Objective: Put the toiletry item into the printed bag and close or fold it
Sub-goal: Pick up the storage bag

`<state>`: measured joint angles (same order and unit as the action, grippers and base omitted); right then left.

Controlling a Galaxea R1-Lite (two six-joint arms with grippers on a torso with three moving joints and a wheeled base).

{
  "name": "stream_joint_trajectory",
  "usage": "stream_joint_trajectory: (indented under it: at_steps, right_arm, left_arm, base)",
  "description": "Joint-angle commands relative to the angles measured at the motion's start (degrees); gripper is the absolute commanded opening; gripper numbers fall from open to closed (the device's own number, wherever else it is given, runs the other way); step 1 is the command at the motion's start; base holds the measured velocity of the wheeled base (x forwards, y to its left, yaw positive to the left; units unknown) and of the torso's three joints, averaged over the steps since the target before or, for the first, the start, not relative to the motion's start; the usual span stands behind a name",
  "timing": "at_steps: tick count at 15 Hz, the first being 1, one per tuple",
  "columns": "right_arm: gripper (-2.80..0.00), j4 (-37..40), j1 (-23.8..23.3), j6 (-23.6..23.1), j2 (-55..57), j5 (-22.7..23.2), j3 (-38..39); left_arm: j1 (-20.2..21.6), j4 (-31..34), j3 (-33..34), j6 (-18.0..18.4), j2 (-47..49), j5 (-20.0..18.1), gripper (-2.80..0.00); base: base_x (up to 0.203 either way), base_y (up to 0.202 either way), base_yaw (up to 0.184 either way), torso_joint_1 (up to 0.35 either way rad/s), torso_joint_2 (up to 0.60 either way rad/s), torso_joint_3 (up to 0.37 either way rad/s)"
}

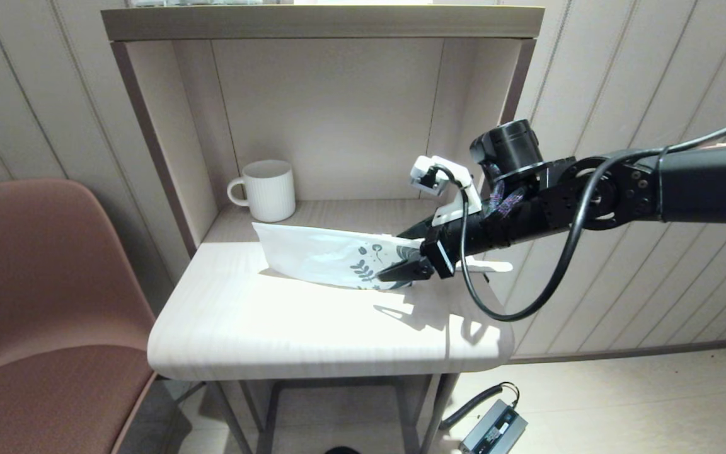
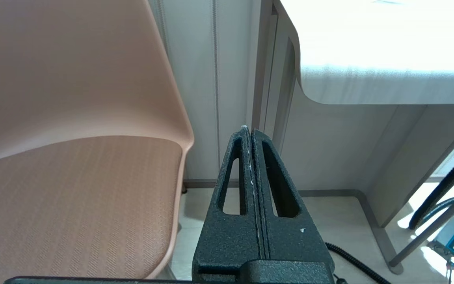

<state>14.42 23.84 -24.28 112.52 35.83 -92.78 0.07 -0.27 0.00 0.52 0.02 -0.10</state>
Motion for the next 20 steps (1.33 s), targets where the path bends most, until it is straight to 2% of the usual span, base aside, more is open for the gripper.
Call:
stream_joint_trajectory:
  at_steps: [1, 2, 12, 17, 18, 20]
  right_arm:
    - [0.0, 0.0, 0.0, -0.1, 0.5, 0.2, -0.1]
    - [-2.8, 0.0, 0.0, -0.1, 0.6, 0.2, -0.2]
    - [-2.8, 0.2, 1.7, -0.1, 2.7, 0.3, -2.3]
    - [-2.8, 0.5, 1.6, 0.3, -0.5, 0.1, -2.3]
    - [-2.8, 0.8, 1.4, 0.6, -2.7, -0.3, -2.0]
    - [-2.8, 2.1, 0.8, 2.4, -7.5, -1.1, -1.3]
  left_arm:
    - [0.0, 0.0, 0.0, 0.0, 0.0, 0.0, -2.8]
    - [0.0, 0.0, 0.0, 0.0, 0.0, 0.0, -2.8]
    - [0.0, -0.2, 0.0, 0.0, 0.0, 0.1, -2.8]
    - [0.1, 0.4, -0.8, 1.6, 0.0, 0.5, -2.8]
    - [0.1, 0.6, -3.7, 1.7, 0.7, 0.4, -2.8]
    - [0.0, 2.4, -15.4, 1.4, 6.0, 0.1, -2.8]
  base:
    - [0.0, 0.0, 0.0, 0.0, 0.0, 0.0]
    - [0.0, 0.0, 0.0, 0.0, 0.0, 0.0]
    - [0.0, 0.0, 0.0, 0.0, 0.0, 0.0]
    - [0.0, 0.0, 0.0, 0.0, 0.0, 0.0]
    - [0.0, 0.0, 0.0, 0.0, 0.0, 0.0]
    - [0.0, 0.0, 0.0, 0.0, 0.0, 0.0]
